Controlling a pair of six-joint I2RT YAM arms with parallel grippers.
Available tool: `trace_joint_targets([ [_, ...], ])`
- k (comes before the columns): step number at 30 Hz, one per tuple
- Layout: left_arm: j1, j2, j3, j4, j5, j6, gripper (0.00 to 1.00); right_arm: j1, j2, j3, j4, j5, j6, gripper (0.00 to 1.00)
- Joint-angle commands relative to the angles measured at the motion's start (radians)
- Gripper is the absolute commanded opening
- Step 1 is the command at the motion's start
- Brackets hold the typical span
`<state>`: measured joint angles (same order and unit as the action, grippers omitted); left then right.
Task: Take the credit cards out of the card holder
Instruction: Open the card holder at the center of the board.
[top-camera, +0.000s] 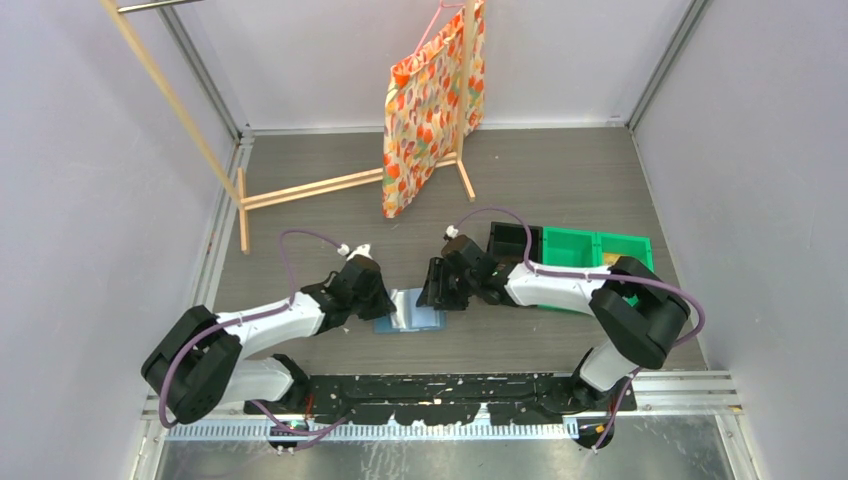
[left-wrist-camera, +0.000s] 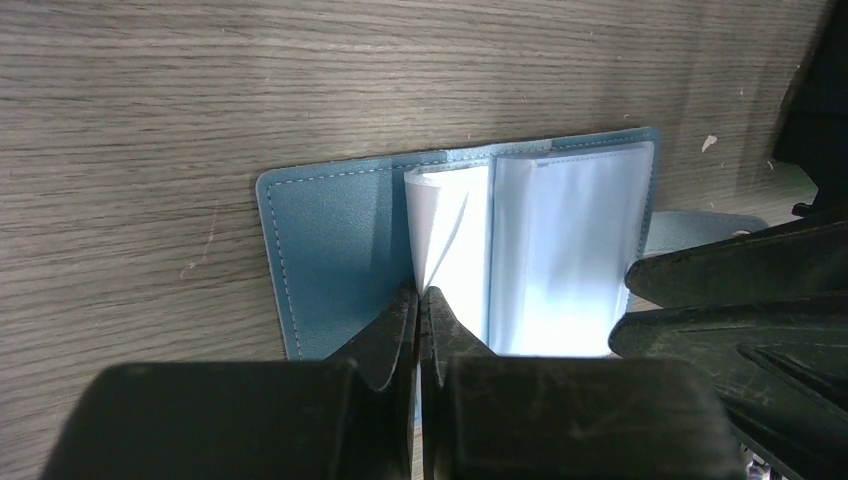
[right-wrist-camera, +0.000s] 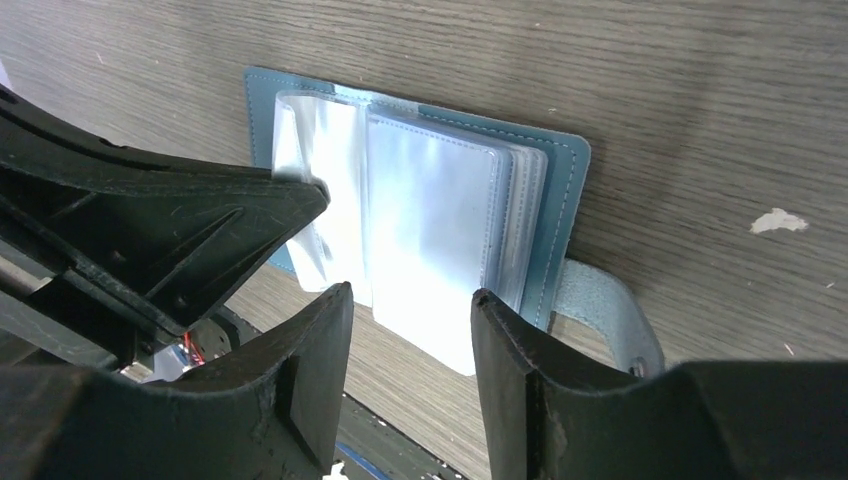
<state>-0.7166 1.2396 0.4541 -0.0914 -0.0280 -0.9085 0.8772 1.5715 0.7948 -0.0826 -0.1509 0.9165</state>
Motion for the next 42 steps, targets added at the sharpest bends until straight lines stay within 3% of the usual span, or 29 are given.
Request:
trace_joint_targets([
  [1,0.004,0.032,0.003,-0.011,0.008,0.014,0.00,0.004,0.027,0.009,0.030,0.022,-0.004,0.53],
  [19,0.003,0.042,0.027,-0.045,0.017,0.016,0.01,0.005,0.106,0.015,0.250,-0.161,0.058,0.54],
  [22,0.003,-0.017,0.064,-0.143,-0.008,0.021,0.16,0.006,0.121,0.023,0.258,-0.170,0.061,0.54],
  [25,0.004,-0.114,0.111,-0.258,-0.033,0.027,0.37,0.006,0.126,0.028,0.243,-0.158,0.051,0.54],
  [28,0.003,-0.250,0.140,-0.359,-0.059,0.020,0.50,0.006,0.133,0.035,0.221,-0.144,0.034,0.54],
  [31,0.005,-0.400,0.125,-0.425,-0.090,0.008,0.53,0.006,0.135,0.032,0.229,-0.144,0.036,0.54],
  [37,0.006,-0.502,0.017,-0.451,-0.119,-0.089,0.39,0.006,0.095,0.041,0.213,-0.133,0.038,0.54],
  [42,0.006,-0.505,-0.037,-0.398,-0.104,-0.098,0.66,0.006,0.074,0.055,0.176,-0.120,0.018,0.52],
])
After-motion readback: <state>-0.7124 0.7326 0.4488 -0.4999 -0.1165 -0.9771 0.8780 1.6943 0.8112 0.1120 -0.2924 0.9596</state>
